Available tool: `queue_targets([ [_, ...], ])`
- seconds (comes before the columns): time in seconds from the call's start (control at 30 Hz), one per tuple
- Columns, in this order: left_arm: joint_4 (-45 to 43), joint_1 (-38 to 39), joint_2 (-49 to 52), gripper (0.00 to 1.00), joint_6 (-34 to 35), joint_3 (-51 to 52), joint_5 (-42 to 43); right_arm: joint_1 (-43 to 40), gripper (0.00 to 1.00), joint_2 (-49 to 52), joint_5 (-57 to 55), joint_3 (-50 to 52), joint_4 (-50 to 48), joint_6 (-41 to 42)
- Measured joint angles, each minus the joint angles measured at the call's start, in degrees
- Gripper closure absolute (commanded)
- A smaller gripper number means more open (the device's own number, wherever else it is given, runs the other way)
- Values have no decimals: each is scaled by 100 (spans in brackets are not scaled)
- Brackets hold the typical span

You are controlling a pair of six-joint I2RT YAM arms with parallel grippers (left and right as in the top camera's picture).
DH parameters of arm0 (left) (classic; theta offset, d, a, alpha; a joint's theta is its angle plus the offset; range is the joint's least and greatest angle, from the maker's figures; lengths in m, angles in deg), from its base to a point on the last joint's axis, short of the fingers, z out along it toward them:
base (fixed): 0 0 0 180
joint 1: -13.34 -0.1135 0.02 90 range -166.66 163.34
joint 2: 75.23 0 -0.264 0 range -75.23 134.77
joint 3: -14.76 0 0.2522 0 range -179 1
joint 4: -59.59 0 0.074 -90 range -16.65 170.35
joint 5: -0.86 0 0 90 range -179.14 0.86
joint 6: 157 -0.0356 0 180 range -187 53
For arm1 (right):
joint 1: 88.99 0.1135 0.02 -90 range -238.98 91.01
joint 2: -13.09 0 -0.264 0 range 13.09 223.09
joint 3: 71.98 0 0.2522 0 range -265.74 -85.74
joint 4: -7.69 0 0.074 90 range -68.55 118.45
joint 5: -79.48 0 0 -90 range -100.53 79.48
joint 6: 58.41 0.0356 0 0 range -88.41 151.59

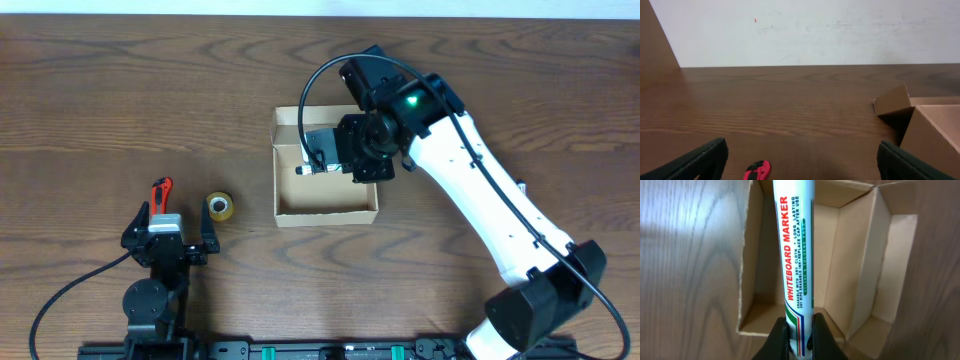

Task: Pack container
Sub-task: 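Carry the black marker over the box and release it inside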

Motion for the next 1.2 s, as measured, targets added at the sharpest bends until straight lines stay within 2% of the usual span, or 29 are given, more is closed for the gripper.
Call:
queue_targets([
  [0.47,-2,0,-2,5,2,0,-2,-4,99,1821,-83,-22,-114,-402],
  [0.77,-2,0,0,5,2,0,-2,-4,99,2391,-85,-22,-151,-402],
  [0.83,0,0,-2,5,2,0,0,-4,90,2424,-83,-22,-151,-400],
  [0.9,0,0,0,5,2,0,-2,-4,62,2428,-81,-22,-146,-315],
  [0.93,0,0,-2,5,2,0,-2,-4,57,2428,-79,-24,-142,-278],
  [0.97,0,0,0,5,0,0,0,-4,45,2428,-83,-24,-138,-236],
  [1.0,0,0,-2,5,2,0,-2,-4,38,2428,-79,-26,-136,-153],
  [1.07,0,0,-2,5,2,0,-2,-4,30,2428,-50,-35,-125,-20],
  [1.2,0,0,-2,5,2,0,-2,-4,28,2385,48,-83,17,214],
])
